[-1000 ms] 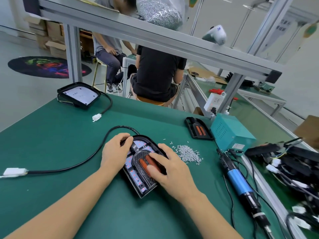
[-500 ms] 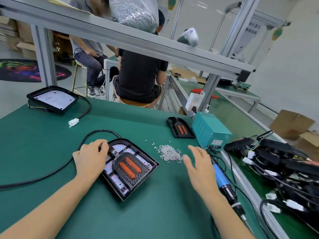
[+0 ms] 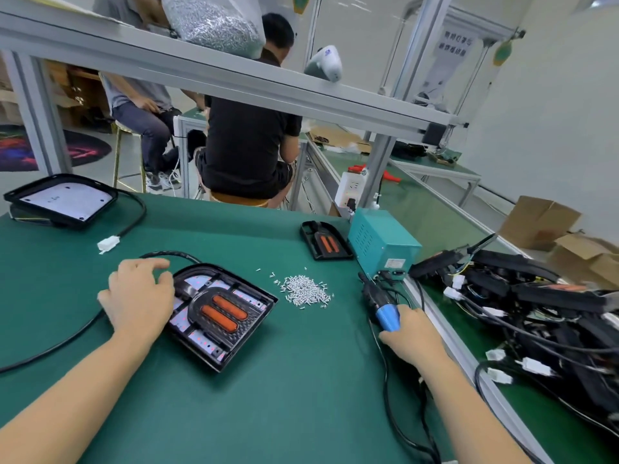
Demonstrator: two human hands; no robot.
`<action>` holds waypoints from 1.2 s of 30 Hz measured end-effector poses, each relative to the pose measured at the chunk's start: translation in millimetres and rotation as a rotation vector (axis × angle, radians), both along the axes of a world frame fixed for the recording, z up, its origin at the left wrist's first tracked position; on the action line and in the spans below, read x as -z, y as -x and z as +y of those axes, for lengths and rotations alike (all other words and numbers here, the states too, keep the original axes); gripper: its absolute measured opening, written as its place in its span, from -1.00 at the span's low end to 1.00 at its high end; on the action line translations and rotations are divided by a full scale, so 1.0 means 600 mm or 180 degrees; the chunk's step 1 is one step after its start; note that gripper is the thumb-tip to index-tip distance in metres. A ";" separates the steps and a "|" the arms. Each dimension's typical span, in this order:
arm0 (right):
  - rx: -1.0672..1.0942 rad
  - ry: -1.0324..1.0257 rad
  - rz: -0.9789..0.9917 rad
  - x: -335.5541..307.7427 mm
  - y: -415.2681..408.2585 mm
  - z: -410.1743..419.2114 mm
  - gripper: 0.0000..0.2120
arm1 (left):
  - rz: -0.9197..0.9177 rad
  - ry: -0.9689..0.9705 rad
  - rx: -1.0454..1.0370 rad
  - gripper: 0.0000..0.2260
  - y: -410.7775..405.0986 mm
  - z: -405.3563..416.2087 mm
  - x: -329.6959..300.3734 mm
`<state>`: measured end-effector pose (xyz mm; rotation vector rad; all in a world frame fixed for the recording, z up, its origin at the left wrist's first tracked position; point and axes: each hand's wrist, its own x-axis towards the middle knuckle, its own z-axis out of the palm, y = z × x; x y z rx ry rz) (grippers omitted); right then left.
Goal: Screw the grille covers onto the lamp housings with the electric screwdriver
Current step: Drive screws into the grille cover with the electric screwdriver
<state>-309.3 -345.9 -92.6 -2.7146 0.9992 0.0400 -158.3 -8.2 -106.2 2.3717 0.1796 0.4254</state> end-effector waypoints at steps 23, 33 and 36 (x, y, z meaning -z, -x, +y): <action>0.0234 -0.0559 -0.0520 0.030 -0.069 -0.016 -0.67 | 0.0194 -0.2553 0.2231 -0.77 0.033 -0.288 -0.035; 0.0181 -0.0369 -0.0588 0.050 -0.073 -0.021 -0.67 | -0.0025 -0.2789 0.2236 -0.70 0.034 -0.300 -0.030; 0.0166 -0.0366 -0.0578 0.051 -0.074 -0.021 -0.67 | 0.0046 -0.2782 0.2292 -0.75 0.035 -0.303 -0.034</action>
